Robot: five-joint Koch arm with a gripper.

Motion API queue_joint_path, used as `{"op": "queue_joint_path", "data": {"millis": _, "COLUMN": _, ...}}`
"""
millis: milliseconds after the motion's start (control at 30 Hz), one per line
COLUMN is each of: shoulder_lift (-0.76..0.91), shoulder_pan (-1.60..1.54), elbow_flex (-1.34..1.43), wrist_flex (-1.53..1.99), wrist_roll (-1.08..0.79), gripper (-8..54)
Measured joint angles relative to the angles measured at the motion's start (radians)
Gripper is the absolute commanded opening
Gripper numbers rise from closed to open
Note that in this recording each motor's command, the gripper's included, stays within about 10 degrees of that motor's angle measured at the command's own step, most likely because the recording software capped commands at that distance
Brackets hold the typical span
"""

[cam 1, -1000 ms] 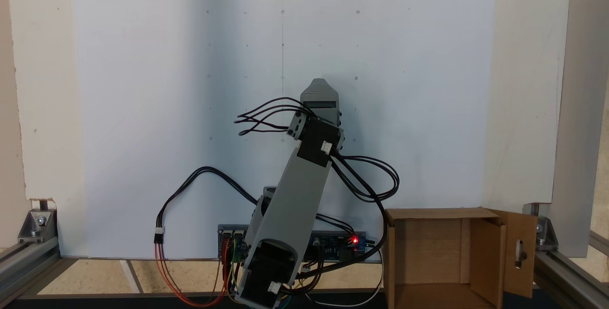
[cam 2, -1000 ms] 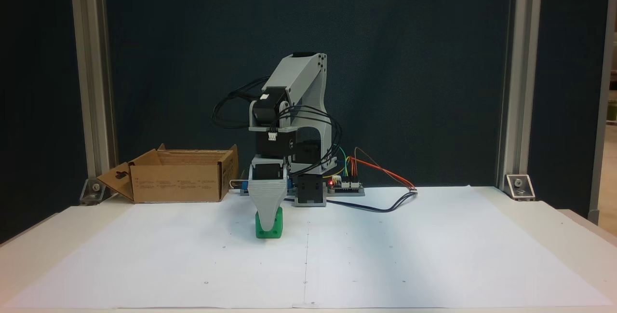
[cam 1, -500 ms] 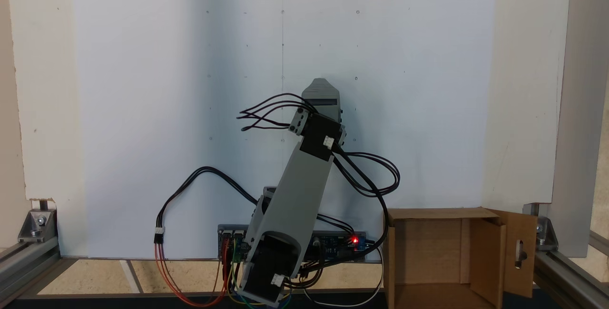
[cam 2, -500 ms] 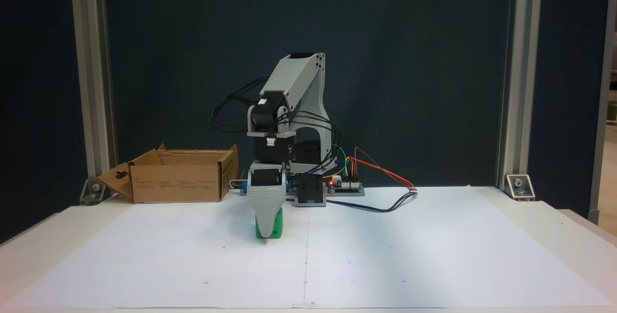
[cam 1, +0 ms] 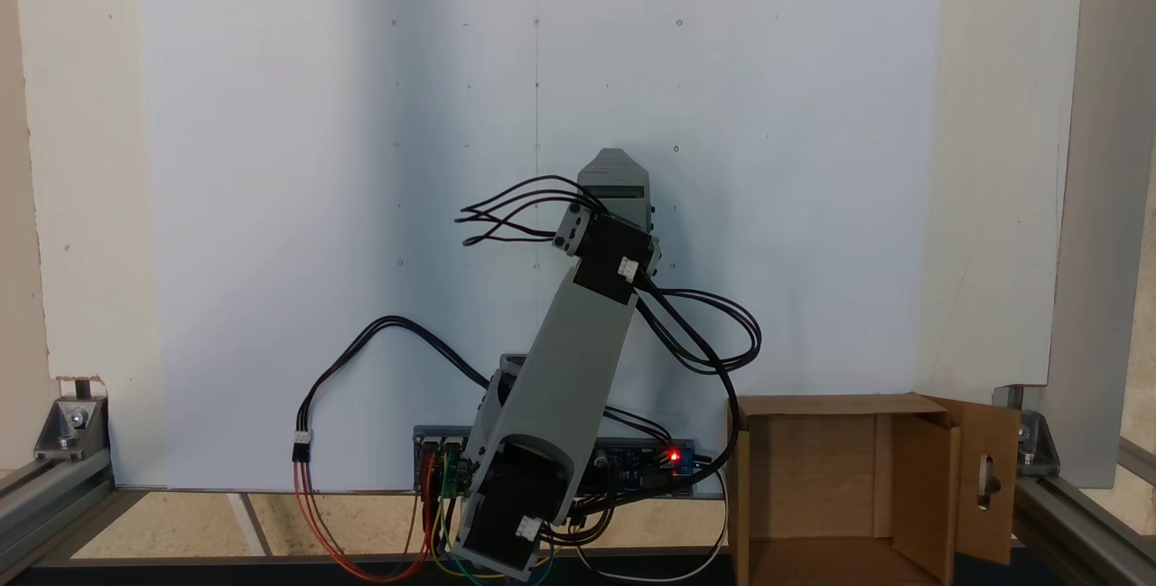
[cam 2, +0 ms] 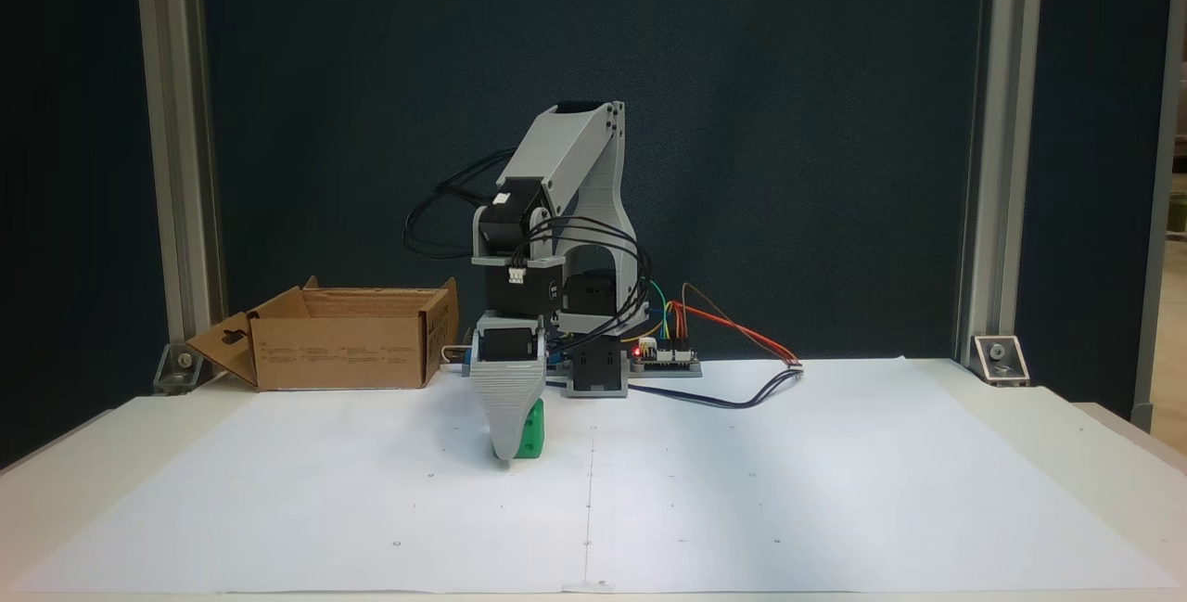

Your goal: Grasp a green dice and put it in the bin.

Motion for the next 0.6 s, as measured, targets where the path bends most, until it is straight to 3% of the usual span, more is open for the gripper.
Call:
{"op": "queue_joint_path", "data": {"millis": 233, "shoulder_lift": 0.002, "shoulder_pan": 0.002, "elbow_flex": 0.0, "wrist_flex": 0.0, "wrist_roll": 0.0, "gripper": 11.5}}
{"op": "queue_joint_path", "data": {"millis": 433, "shoulder_lift": 0.011, "shoulder_pan": 0.002, "elbow_flex": 0.0, "wrist_flex": 0.002, "wrist_roll": 0.0, "gripper": 11.4}}
{"op": "queue_joint_path", "data": {"millis": 600, "shoulder_lift": 0.156, "shoulder_pan": 0.003, "elbow_flex": -0.141, "wrist_flex": 0.216, "wrist_roll": 0.002, "gripper": 11.4}}
